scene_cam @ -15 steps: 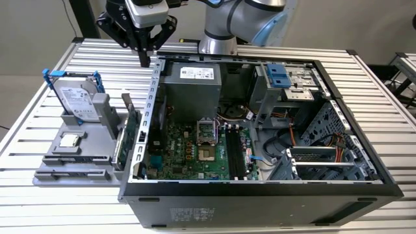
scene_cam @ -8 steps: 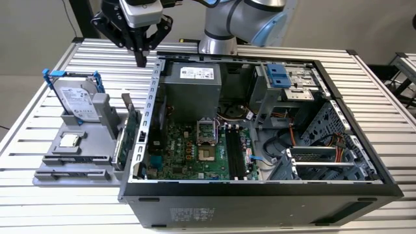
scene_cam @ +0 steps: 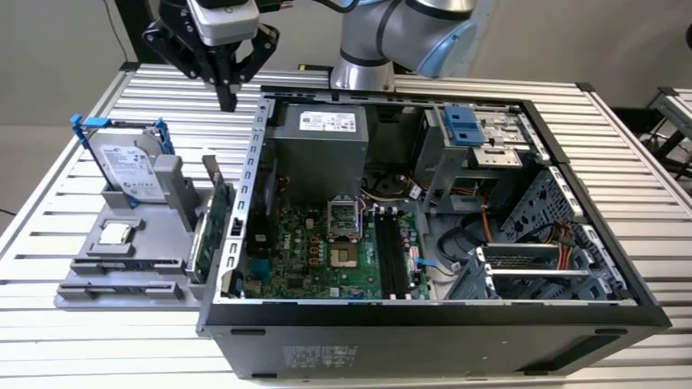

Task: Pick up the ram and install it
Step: 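Reach for the ram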

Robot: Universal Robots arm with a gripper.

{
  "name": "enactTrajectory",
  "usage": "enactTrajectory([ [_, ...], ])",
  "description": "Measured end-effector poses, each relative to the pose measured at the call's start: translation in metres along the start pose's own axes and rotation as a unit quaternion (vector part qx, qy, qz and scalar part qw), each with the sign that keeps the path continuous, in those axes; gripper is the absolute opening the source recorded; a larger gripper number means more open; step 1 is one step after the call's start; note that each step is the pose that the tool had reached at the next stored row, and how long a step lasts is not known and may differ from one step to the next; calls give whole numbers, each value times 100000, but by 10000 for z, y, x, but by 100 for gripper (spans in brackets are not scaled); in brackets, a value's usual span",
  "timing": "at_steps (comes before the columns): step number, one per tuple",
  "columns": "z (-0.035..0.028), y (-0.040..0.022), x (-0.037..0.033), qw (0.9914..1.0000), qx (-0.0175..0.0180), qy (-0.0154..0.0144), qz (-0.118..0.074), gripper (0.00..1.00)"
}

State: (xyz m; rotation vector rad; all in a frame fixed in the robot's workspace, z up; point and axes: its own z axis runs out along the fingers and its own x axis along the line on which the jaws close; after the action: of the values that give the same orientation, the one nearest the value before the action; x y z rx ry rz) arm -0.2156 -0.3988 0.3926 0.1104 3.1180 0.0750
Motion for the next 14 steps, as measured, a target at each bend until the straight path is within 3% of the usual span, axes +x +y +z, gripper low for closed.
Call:
enactTrajectory([
  [8, -2, -6, 89, 100000, 1, 0, 2, 0],
  [14, -4, -14, 196, 100000, 0, -2, -7, 0],
])
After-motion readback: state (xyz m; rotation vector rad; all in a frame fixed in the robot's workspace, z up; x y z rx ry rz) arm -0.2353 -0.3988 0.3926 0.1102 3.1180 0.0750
